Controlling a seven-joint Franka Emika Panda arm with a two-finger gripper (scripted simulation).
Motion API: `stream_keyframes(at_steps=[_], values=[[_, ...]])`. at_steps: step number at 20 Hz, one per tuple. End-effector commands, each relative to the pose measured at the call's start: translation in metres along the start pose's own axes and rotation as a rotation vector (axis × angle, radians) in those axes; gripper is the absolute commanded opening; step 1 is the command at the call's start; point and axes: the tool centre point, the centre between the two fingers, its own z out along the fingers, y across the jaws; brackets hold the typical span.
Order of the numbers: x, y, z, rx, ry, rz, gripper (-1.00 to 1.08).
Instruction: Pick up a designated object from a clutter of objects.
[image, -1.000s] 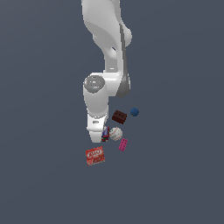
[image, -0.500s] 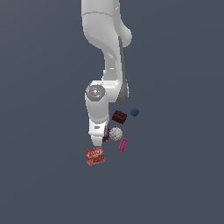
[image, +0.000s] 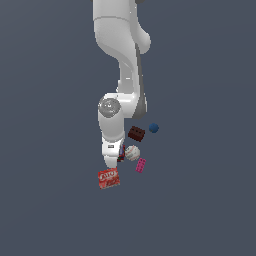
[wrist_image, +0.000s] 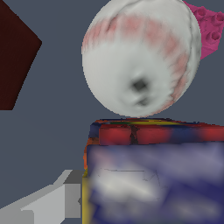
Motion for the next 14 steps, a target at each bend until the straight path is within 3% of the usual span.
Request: stream_keyframes(at_steps=[1,14], values=[[0.000,-0.001,0.001,0.002,0.000,0.000,-1.00],[0.004,-0.001,-0.027,0.000,0.000,0.000,-1.00]])
